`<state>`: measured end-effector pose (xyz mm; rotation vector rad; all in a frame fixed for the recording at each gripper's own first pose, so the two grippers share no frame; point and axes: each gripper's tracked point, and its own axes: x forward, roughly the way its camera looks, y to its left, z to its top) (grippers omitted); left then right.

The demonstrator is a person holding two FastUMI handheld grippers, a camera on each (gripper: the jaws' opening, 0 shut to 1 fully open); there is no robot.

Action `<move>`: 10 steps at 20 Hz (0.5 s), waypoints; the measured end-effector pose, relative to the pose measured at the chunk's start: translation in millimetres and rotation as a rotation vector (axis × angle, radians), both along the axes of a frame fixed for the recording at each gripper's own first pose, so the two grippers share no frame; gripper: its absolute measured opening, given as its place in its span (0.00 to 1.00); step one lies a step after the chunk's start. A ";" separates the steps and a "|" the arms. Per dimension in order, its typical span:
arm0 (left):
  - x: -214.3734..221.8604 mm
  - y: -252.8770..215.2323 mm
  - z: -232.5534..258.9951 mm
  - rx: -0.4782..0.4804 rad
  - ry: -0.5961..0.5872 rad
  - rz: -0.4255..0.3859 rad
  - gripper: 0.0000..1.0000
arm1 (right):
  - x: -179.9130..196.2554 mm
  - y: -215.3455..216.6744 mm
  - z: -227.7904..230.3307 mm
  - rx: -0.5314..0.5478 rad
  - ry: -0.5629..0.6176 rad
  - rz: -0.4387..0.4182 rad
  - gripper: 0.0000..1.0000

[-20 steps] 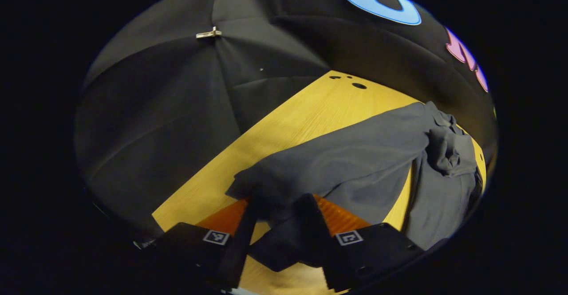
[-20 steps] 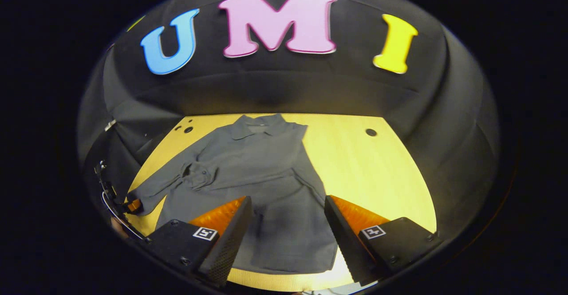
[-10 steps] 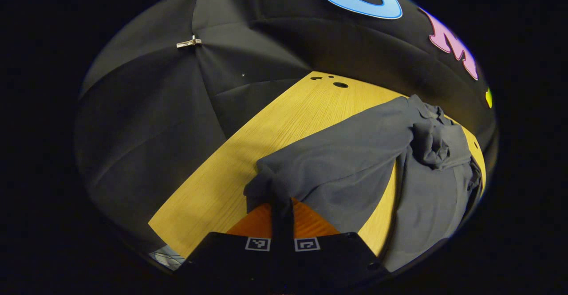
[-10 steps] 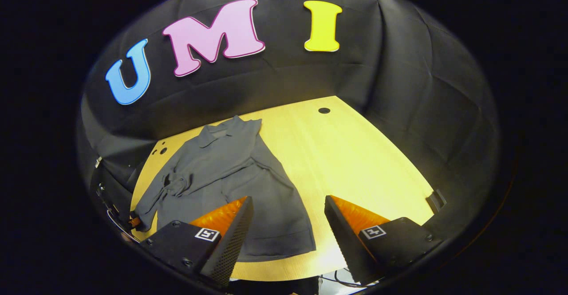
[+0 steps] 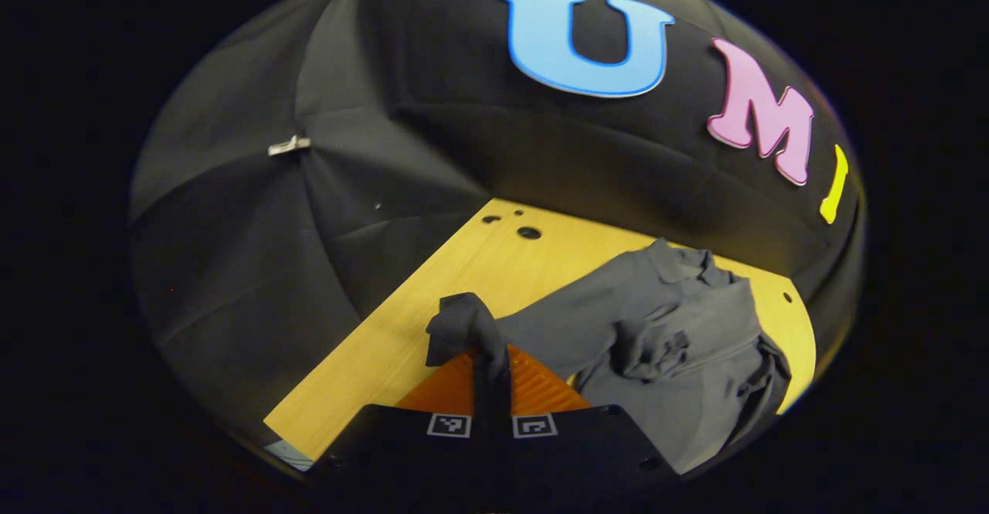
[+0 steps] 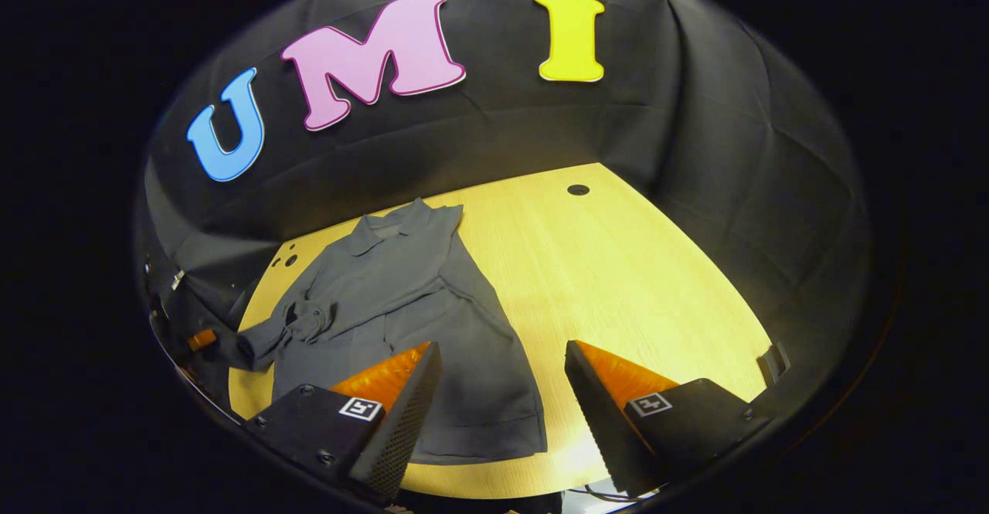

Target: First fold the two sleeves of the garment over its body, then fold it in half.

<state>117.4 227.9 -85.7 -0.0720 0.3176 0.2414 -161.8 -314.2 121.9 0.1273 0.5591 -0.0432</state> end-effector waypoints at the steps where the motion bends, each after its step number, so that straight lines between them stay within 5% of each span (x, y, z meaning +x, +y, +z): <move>1: 8.3 -16.7 11.4 0.011 -0.017 -0.028 0.05 | 0.7 -0.9 -3.2 0.002 0.009 0.008 0.99; 10: 86.5 -182.1 39.2 -0.059 -0.047 -0.258 0.05 | 10.0 -18.2 -32.2 0.027 0.059 0.046 0.99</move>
